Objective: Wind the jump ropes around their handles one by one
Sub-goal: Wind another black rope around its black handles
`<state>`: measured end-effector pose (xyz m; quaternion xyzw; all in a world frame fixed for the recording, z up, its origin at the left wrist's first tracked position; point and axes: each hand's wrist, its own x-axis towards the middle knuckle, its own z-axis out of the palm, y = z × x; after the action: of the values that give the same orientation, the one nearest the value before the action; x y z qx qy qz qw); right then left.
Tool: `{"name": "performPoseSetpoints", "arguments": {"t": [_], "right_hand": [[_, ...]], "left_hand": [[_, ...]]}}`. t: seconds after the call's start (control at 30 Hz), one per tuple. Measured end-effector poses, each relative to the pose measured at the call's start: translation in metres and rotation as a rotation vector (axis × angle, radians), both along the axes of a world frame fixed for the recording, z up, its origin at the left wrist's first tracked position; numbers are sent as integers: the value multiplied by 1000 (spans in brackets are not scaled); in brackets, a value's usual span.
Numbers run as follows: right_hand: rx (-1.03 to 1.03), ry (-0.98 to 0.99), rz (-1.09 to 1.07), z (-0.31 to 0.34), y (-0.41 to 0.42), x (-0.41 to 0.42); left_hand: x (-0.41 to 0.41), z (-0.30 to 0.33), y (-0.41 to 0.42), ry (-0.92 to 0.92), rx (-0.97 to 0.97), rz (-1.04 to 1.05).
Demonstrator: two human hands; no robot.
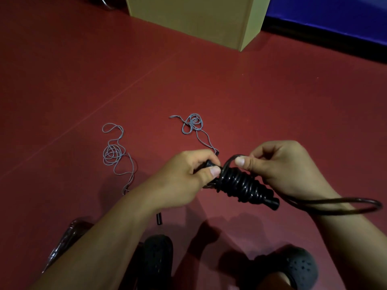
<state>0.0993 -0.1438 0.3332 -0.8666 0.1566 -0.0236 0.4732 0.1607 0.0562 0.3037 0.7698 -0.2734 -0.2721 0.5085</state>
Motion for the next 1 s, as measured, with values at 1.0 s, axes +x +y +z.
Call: {"name": "performPoseSetpoints", "arguments": {"t": [1.0], "right_hand": [[204,60,294,-34,62,-4]], "left_hand": [[9,13,-9,339,-186,688]]}}
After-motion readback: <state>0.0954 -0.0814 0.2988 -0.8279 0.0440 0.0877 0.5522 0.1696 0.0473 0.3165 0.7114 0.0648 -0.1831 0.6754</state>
